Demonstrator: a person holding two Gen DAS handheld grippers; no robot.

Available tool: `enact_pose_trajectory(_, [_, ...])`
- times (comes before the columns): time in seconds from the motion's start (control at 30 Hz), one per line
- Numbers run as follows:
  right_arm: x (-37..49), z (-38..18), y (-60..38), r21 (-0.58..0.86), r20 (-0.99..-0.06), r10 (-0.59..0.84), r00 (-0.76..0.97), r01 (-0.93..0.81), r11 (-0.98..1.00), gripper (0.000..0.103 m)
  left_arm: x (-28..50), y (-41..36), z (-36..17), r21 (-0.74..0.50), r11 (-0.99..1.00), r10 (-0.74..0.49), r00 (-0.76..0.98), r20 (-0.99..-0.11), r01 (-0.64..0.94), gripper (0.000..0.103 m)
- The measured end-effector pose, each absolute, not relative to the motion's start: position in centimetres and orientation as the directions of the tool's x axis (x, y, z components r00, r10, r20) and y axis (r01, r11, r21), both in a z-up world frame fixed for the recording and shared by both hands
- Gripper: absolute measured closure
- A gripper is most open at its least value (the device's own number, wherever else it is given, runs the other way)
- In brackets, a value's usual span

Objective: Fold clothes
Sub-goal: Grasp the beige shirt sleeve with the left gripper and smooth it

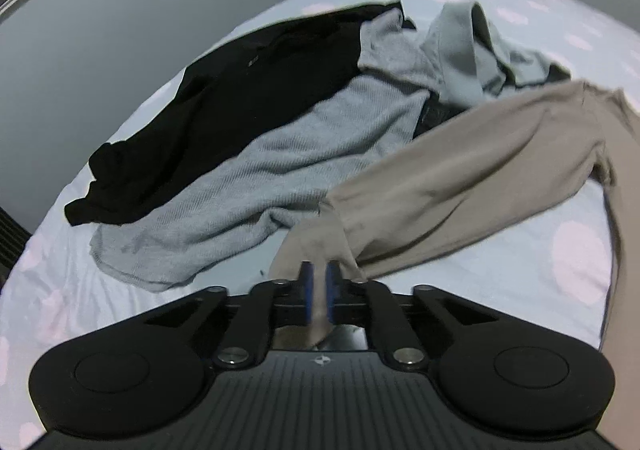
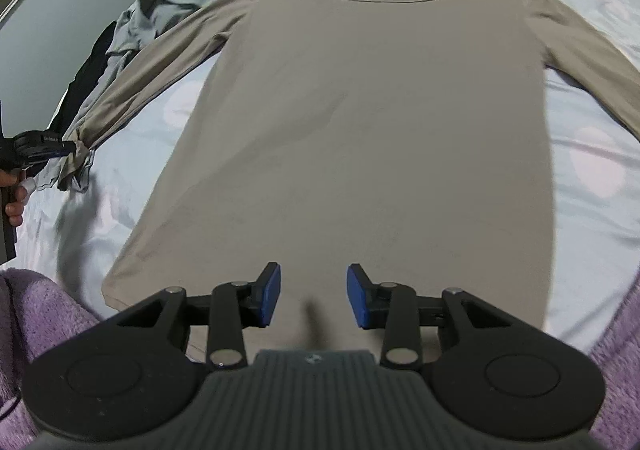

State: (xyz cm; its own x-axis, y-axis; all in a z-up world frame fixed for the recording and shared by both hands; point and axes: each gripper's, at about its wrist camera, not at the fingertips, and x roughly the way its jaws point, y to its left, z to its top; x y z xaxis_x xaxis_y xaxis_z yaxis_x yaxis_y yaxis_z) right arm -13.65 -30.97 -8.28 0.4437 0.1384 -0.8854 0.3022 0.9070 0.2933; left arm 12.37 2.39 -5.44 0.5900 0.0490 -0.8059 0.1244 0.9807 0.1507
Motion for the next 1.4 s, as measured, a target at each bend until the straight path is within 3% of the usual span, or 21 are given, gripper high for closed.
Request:
enact_pose_trajectory(0.3, [-11.2,-8.9,-29.2,0.32,-0.877,0.179,0.445,0.264,0.91,0.063,11.3,2.3,-3.4,0.016,0.986,-0.102,0.677,-0.729,0.166,0.103])
enact_pose_trajectory(0.5, [-10.7,-9.6,-28.7,0.341,-0.875,0.203,0.44,0.26,0.903,0.063,11.3,2.2,-3.9,-0.013,0.986,-0.125,0.686,-0.717,0.166,0.103])
enact_pose_trajectory(0.57, [-10.7,-9.9,-28.6,0.345,-0.876,0.208,0.436,0.264,0.901,0.063,11.3,2.3,-3.9,-0.025,0.987,-0.13,0.695,-0.707,0.158,0.099])
enact_pose_trajectory(0.63, [-10.7,-10.1,-28.6,0.349,-0.876,0.211,0.433,0.268,0.898,0.062,11.1,2.4,-3.8,-0.021,0.99,-0.118,0.721,-0.683,0.142,0.085])
enact_pose_trajectory(0.8, [-10.8,-10.3,-28.5,0.349,-0.877,0.215,0.429,0.264,0.899,0.061,11.1,2.6,-3.8,0.04,0.996,-0.027,0.739,-0.673,0.073,0.08])
enact_pose_trajectory(0.9, [-10.8,-10.4,-28.5,0.349,-0.878,0.215,0.428,0.264,0.899,0.061,10.6,2.2,-3.8,0.132,0.991,0.065,0.767,-0.638,0.025,0.063])
enact_pose_trajectory(1.1, [-10.7,-10.6,-28.3,0.355,-0.874,0.221,0.432,0.259,0.898,0.06,10.5,2.6,-4.6,0.088,0.995,0.033,0.726,-0.687,0.037,0.063])
enact_pose_trajectory(1.27, [-10.8,-11.0,-28.3,0.368,-0.871,0.231,0.434,0.264,0.892,0.059,11.1,1.5,-6.1,0.164,0.986,0.096,0.697,-0.71,0.032,0.065])
enact_pose_trajectory(1.33, [-10.8,-11.2,-28.4,0.372,-0.87,0.234,0.433,0.267,0.889,0.059,11.5,1.5,-6.6,0.155,0.987,0.094,0.668,-0.738,0.033,0.084])
enact_pose_trajectory(1.4, [-10.9,-11.3,-28.5,0.377,-0.869,0.239,0.433,0.266,0.887,0.059,11.5,1.7,-6.9,0.137,0.99,0.083,0.652,-0.753,0.032,0.095])
